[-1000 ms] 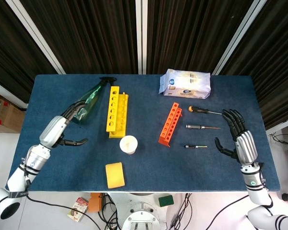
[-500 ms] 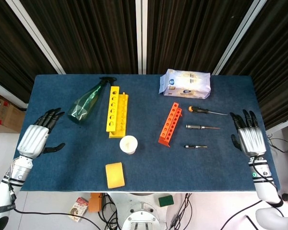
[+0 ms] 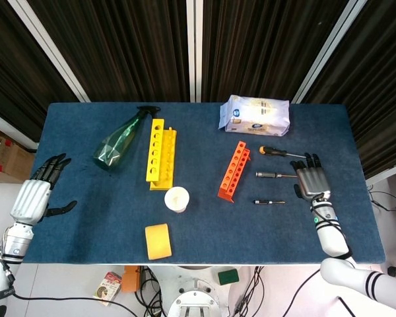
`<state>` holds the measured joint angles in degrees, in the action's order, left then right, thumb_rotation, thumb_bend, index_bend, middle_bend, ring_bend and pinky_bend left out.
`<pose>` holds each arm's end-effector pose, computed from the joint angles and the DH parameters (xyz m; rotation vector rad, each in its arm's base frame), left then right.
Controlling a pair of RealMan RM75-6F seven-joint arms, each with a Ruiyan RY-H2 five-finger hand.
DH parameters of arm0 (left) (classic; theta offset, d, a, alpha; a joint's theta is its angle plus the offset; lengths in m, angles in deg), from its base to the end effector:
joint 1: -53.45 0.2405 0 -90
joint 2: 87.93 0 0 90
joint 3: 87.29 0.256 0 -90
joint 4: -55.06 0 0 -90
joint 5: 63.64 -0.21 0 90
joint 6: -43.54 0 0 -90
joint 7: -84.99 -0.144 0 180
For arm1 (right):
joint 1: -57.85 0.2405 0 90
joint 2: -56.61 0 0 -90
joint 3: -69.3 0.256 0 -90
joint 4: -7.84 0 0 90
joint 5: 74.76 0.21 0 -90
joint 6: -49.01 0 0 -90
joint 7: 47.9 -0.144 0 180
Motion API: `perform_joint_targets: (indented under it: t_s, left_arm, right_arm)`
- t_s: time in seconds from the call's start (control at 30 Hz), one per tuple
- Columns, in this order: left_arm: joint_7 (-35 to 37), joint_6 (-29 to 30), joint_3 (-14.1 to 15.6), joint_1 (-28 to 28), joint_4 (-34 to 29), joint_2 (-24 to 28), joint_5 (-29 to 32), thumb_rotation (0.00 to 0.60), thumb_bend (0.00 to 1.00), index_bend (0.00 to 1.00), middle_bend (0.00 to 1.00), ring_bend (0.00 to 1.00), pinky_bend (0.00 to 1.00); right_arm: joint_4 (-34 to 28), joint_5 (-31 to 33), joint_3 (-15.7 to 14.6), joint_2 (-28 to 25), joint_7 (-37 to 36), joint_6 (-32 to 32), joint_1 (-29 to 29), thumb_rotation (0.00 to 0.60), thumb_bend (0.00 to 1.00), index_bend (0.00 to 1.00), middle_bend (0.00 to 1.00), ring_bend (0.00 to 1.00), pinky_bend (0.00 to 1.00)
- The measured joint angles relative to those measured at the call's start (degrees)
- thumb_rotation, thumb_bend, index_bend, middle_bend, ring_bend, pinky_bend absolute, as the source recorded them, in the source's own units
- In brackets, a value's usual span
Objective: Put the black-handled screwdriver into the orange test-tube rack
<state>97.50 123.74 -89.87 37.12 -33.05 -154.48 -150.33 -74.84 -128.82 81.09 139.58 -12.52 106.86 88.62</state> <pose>-0.2835 0.2415 0.1400 -1.4952 -0.9911 -1.1344 -0.2580 -0.3315 0.0377 1.6250 -0.8821 0.5267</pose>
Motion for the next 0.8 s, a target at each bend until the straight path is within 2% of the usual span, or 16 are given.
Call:
perform_joint_targets:
  t_s: [0.27,0.6,0.8]
  left_arm:
    - [0.77,0.21,-0.21,0.24,0.46,0.42,-0.59,0.6,0.15,0.09,0.02,0.01,0.17]
    - [2.15,-0.71,-0.47,0.34,1.87,0.01,0.01,0.6,0.15,0.09,0.02,0.01,0.16]
    - [2.99,-0.8,-0.76,0.5,2.29,-0.13,0.31,0.6,0.15,0.09,0.02,0.01,0.16]
  right_arm:
    - [3.74,2.37,-0.1,6.31,3.99,-0.32,3.63,0.6,0.4,0.26,0.21,0.0,0.0]
    - [10.66,-1.6,0.22,12.53,-2.72,1.13,5.1,0.6,0.4,0.37,0.24,0.0,0.0]
    - [13.33,-2.12,0.44,14.83,-3.17,1.5,5.94,0.6,0.41,0.38,0.25,0.0,0.0]
